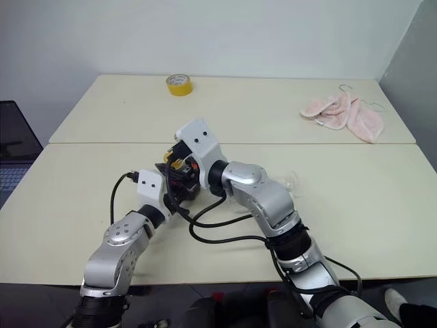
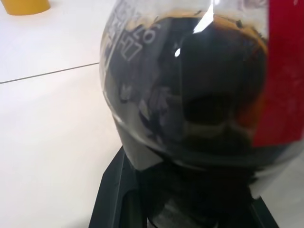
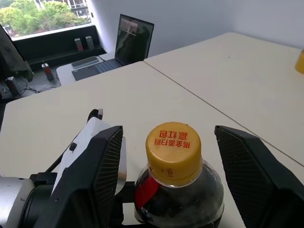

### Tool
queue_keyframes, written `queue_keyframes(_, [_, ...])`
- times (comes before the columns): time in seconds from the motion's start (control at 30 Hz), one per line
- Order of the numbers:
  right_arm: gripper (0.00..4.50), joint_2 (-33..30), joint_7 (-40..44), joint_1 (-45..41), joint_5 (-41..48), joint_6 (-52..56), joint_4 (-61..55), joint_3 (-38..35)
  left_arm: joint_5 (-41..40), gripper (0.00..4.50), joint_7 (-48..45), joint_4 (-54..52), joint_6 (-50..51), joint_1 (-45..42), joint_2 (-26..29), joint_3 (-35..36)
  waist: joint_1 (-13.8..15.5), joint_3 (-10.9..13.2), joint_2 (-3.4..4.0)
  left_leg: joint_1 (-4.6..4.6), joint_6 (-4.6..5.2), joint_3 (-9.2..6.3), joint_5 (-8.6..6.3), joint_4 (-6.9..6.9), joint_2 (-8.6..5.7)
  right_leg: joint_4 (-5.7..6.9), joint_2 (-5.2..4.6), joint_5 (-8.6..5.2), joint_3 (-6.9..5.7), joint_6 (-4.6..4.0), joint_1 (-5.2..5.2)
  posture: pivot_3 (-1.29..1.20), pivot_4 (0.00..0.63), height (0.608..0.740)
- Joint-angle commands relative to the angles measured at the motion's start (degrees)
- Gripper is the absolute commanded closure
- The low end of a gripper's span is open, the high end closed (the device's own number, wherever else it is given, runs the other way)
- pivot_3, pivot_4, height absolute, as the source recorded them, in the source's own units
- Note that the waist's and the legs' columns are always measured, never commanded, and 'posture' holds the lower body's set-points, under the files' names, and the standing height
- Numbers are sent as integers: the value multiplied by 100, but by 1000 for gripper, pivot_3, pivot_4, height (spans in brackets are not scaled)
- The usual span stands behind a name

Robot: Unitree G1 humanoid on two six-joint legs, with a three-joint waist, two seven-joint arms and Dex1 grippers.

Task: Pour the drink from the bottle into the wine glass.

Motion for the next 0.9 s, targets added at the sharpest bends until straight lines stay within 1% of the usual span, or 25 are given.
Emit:
queue_keyframes(0.03, [1201, 80, -57, -112, -57, -129, -36, -24, 4, 3601, 6, -229, -231, -123, -28, 55, 1, 0, 0, 0, 0, 0, 0, 0, 0, 0, 0, 0, 0, 0, 0, 0, 150, 740])
queue_keyframes(0.13, [1794, 92, -70, -110, -58, -144, -19, -38, 6, 3601, 8, -237, -233, -113, -28, 56, 0, 0, 0, 0, 0, 0, 0, 0, 0, 0, 0, 0, 0, 0, 0, 0, 150, 740])
queue_keyframes(0.27, [3135, 103, -84, -106, -50, -162, -17, -59, 6, 3601, 5, -245, -231, -95, -22, 62, 0, 0, 0, 0, 0, 0, 0, 0, 0, 0, 0, 0, 1, 0, 0, 0, 150, 740])
queue_keyframes(0.3, [3240, 104, -86, -102, -45, -158, -30, -65, 5, 3601, 6, -254, -229, -85, -20, 64, 0, 0, 0, 0, 0, 0, 0, 0, 0, 0, 0, 0, 0, 0, 0, 0, 150, 740])
queue_keyframes(0.43, [3240, 75, -22, -83, 25, -185, -105, -121, -48, 3601, -48, -276, -212, -18, 39, 145, 0, 0, 0, 0, 0, 0, 0, 0, 0, 0, 0, 0, 0, 0, 0, 0, 150, 740])
queue_keyframes(0.53, [3240, -79, 320, -96, 160, -326, -171, -132, -241, 3602, -283, -319, -113, 40, 176, 262, 0, 0, 0, 0, 0, 0, 0, 0, 0, 0, 0, 0, 0, 0, 0, 0, 150, 740])
queue_keyframes(0.6, [3240, -257, 720, -123, 299, -451, -222, -117, -380, 3613, -502, -332, -62, 59, 321, 336, -2, 0, 0, 0, 0, 0, 0, 0, 0, 0, 0, 0, 0, 0, 0, 0, 150, 740])
queue_keyframes(0.7, [3240, -702, 1662, -191, 543, -788, -286, -41, -880, 3625, -1092, -334, 192, 42, 662, 496, -2, 0, 0, 0, 0, -1, 0, 1, 0, -1, 0, 0, -2, 0, 1, 0, 150, 740])
queue_keyframes(0.8, [3240, -1015, 2506, -320, 826, -1059, -279, -43, -1333, 3627, -1770, -331, 416, -5, 1101, 558, -8, 1, 1, 0, 3, 0, -1, 0, 0, -2, 0, 0, -2, 0, 1, 0, 150, 740])
queue_keyframes(0.9, [3240, -1218, 3142, -488, 955, -1343, -162, -48, -1694, 3628, -2456, -331, 603, -57, 1602, 515, -10, 1, 1, 2, 10, -1, -5, -2, 2, -1, 3, 0, -3, 0, 2, 0, 150, 740])
